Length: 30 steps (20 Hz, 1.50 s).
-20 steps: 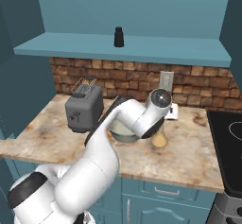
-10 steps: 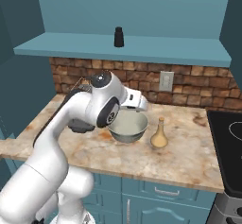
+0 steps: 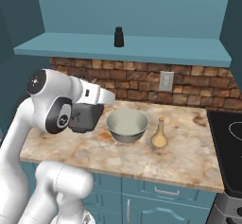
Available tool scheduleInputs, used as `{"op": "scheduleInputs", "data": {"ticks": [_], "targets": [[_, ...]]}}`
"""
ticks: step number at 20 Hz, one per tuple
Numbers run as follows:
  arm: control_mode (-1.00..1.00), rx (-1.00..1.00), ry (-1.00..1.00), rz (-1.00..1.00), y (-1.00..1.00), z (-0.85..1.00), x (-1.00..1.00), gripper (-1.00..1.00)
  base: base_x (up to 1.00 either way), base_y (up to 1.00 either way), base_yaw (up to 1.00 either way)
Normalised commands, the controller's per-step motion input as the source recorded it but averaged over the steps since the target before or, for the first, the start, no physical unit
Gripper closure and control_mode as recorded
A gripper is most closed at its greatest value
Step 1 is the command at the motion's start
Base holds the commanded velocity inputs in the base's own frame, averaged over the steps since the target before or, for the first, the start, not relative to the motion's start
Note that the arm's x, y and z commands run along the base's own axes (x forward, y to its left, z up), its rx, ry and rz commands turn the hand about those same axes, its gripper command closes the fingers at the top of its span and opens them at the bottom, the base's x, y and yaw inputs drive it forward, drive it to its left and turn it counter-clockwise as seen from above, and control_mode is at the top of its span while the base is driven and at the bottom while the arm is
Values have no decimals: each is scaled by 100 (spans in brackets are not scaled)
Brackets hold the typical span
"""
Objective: Retrieve the bottle and the shaker from the cabinet and place them next to the mixing bowl on the counter. Then add garlic from the fridge to the mixing bowl.
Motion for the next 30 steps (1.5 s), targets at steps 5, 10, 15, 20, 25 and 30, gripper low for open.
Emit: {"op": "scheduleInputs", "data": {"ticks": [5, 10, 15, 20, 25, 30], "targets": [[-100, 0, -18, 0, 34, 94, -47, -100, 0, 0, 0], [-100, 0, -1, 8, 3, 100, -5, -100, 0, 0, 0], [-100, 1, 15, 23, 4, 64, 0, -100, 0, 0, 0], [-100, 7, 3, 22, 2, -5, 21, -100, 0, 0, 0], [-100, 1, 13, 5, 32, 8, 50, -100, 0, 0, 0], [-100, 9, 4, -7, 14, 6, 69, -100, 0, 0, 0]]}}
